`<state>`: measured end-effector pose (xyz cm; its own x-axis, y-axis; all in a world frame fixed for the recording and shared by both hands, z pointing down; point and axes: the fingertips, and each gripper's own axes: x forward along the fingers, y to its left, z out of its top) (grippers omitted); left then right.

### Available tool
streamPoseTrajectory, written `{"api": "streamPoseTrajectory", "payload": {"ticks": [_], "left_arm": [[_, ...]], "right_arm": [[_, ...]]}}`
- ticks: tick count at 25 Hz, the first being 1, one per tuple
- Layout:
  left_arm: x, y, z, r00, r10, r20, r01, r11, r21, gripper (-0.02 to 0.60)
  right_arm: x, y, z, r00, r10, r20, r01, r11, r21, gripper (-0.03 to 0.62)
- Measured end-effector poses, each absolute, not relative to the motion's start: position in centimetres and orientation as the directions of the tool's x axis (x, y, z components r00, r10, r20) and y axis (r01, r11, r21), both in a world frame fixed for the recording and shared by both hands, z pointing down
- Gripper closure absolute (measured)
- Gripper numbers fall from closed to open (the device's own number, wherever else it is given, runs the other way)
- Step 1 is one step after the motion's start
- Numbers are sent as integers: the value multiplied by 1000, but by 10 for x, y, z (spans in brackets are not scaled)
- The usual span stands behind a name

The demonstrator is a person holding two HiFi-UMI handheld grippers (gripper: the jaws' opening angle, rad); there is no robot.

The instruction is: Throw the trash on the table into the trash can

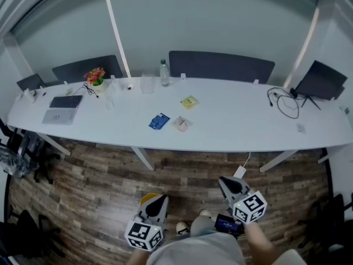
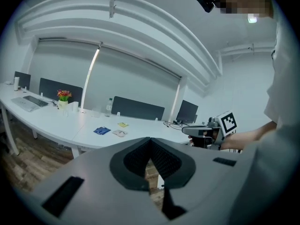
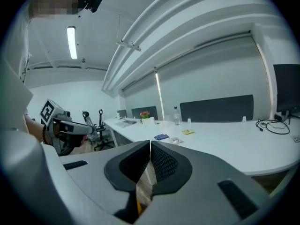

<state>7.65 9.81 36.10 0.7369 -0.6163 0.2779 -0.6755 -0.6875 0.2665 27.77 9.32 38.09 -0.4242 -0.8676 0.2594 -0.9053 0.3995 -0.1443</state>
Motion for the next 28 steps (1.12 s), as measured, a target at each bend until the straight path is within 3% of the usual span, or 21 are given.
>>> {"api": "streamPoseTrajectory", "payload": {"ticks": [14,28], "left_arm": [[108,17,375,720,-631,288,-694,-665,277,580],[147,-108,353,576,-763,292,-817,-521,248,580]], "right_arm": [[299,13,395,-472,-832,290,-878,475,-66,563],[336,-140,380,-621,-727,293,-768,639,-40,563]]}}
